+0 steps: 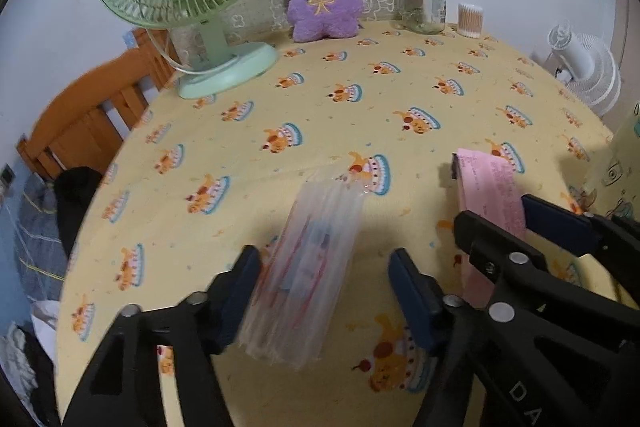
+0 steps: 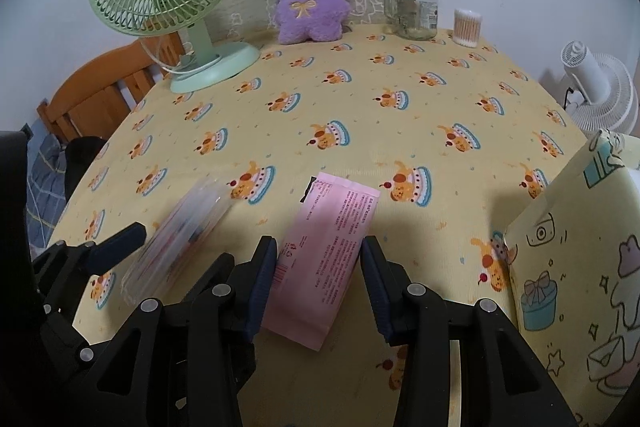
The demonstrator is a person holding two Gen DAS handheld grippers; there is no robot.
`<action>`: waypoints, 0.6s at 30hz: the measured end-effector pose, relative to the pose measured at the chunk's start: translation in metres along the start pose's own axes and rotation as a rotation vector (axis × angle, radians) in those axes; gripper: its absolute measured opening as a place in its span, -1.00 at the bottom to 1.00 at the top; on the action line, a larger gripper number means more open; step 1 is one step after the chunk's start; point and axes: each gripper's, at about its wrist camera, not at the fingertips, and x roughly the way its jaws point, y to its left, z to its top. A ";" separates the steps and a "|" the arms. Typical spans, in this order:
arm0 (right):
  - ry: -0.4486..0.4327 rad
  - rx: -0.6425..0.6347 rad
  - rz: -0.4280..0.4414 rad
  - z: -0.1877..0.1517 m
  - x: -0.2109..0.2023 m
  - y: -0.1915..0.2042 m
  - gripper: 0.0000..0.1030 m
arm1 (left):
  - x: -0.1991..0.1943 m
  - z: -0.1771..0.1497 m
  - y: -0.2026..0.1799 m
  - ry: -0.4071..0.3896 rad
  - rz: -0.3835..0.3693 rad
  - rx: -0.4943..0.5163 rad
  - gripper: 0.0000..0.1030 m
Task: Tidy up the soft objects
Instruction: 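Grasp the clear plastic pen tube with the left tool while the right tool holds the pink packet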
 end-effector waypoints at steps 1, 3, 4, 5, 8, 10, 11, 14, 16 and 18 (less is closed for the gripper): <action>0.003 0.005 0.005 0.001 0.001 -0.001 -0.10 | 0.000 0.000 0.000 0.003 -0.007 -0.004 0.19; 0.008 0.013 0.015 0.002 0.002 -0.002 -0.10 | 0.000 0.001 0.000 0.003 -0.031 -0.010 -0.04; 0.008 0.016 0.014 0.002 0.003 -0.002 -0.10 | -0.001 0.001 -0.001 0.003 -0.042 -0.012 -0.11; 0.008 0.017 0.014 0.002 0.003 -0.002 -0.10 | -0.001 0.001 -0.002 0.003 -0.047 -0.014 -0.19; 0.010 0.020 0.012 0.002 0.003 -0.003 -0.10 | -0.003 -0.001 -0.002 0.005 -0.039 -0.017 -0.27; 0.013 0.017 0.012 0.002 0.003 -0.003 -0.10 | -0.005 -0.003 -0.002 0.005 -0.025 -0.029 -0.29; 0.015 0.013 0.014 0.001 0.003 -0.002 -0.10 | -0.006 -0.004 -0.001 0.005 -0.015 -0.038 -0.30; 0.021 0.006 0.020 -0.002 0.002 0.000 -0.10 | -0.010 -0.008 0.000 0.008 -0.004 -0.036 -0.36; 0.023 -0.003 0.019 -0.004 0.000 0.002 -0.10 | -0.012 -0.011 0.001 0.007 0.000 -0.037 -0.40; 0.023 -0.013 0.017 -0.007 -0.001 0.004 -0.10 | -0.015 -0.014 0.003 0.006 0.000 -0.045 -0.42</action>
